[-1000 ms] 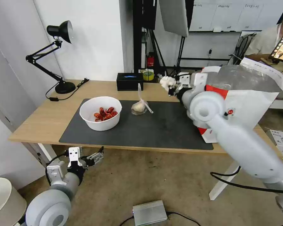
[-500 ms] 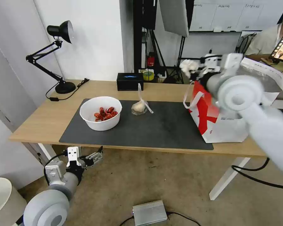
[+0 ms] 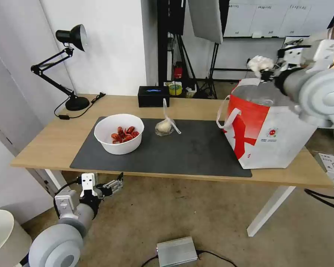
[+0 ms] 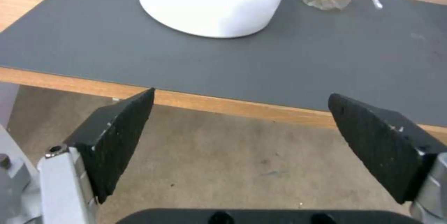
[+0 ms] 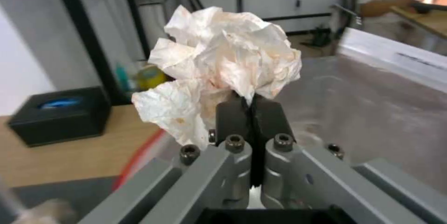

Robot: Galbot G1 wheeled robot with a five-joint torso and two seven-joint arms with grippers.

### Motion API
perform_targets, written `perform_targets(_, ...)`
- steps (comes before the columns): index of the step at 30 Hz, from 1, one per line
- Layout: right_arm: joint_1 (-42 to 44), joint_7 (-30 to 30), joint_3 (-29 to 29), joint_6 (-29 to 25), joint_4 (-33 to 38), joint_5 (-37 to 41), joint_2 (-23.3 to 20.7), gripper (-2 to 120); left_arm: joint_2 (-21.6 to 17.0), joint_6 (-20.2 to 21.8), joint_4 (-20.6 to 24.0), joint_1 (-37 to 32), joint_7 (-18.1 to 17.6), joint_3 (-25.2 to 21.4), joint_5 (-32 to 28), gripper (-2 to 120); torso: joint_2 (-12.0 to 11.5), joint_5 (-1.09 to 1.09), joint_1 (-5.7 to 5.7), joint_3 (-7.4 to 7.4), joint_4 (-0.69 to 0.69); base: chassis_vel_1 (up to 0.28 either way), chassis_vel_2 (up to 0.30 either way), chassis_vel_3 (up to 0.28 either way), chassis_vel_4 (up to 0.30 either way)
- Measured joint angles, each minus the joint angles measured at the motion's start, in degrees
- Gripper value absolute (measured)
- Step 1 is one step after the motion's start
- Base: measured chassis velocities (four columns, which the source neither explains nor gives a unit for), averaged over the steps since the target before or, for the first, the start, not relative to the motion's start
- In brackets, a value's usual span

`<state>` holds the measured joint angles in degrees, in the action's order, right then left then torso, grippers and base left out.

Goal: Pick up the trash from the table and place it into the takeout bag.

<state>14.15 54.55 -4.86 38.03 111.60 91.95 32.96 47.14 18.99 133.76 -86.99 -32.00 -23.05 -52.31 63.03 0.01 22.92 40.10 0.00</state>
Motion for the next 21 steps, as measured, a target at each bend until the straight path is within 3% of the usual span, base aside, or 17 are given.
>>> perform_targets(16, 7.8, -1.3, -5.1, 1.5, -2.5, 0.1, -3.1, 1, -0.6, -0.1, 0.3, 0.9, 0.0, 1.1, -0.1, 100, 0.0, -0.01, 0.0, 0.0, 0.0, 0.0, 0.0, 0.0, 0.0)
perform_targets(21, 8.0, -1.3, -5.0, 1.7, -2.9, 0.1, -2.8, 21, -0.6, -0.1, 0.3, 0.9, 0.0, 1.2, -0.1, 100, 0.0, -0.01, 0.0, 0.0, 0.0, 0.0, 0.0, 0.0, 0.0)
